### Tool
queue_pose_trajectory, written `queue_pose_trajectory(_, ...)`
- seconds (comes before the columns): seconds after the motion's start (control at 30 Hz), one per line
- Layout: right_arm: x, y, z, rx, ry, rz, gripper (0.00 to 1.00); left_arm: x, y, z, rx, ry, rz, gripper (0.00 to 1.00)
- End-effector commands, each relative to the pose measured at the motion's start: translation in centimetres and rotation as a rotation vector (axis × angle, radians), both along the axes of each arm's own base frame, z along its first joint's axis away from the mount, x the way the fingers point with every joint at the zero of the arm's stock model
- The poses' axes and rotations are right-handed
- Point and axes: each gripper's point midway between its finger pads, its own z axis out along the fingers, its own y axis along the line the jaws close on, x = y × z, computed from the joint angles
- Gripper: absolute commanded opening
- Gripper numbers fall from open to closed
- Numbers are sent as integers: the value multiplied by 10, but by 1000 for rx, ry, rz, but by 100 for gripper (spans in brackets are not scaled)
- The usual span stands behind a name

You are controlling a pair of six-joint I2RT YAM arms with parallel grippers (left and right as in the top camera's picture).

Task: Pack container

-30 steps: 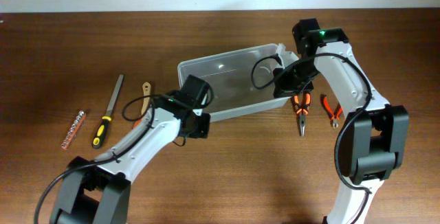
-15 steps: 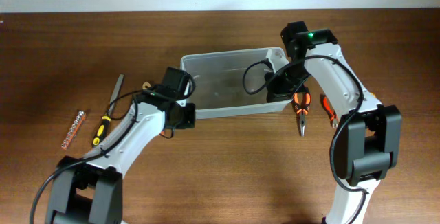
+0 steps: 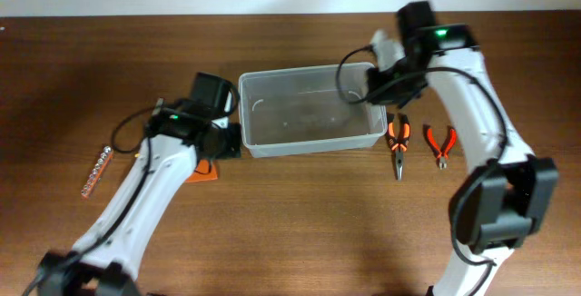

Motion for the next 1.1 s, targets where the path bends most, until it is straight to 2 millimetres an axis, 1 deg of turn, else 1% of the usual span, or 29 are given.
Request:
queue_pose_trajectory(0.0,9,-40,14,-51,-36,-129,4,13,24,38,41,-119,56,3)
queue_pose_trajectory(0.07,11,-55,14,-52,-35,-163,4,15,35,47,37,-143,87,3)
queue_pose_trajectory(0.17,12,-75,13,-54,-32,-208,4,15,53,53,34,-158,137,3)
queue_pose_trajectory(0.23,12,-82,8,-54,-17,-224,4,15,62,54,27,-156,162,3)
queue_pose_trajectory(0.33,7,-84,-8,-54,29,-231,4,14,72,53,16,-144,190,3)
queue_pose_trajectory(0.43,0,-78,-29,-55,86,-227,4,13,81,52,19,-140,213,3)
queue_pose_trajectory(0.5,-2,-74,-39,-52,107,-222,4,13,84,52,20,-140,223,3)
queue_pose_trajectory(0.7,-10,-63,-59,-55,169,-216,4,13,86,52,20,-139,228,2)
queue_pose_trajectory(0.9,-15,-44,-64,-49,187,-172,4,10,86,50,22,-126,227,3)
queue_pose_trajectory(1.07,-19,-20,-64,-54,185,-115,4,9,86,50,23,-122,227,2)
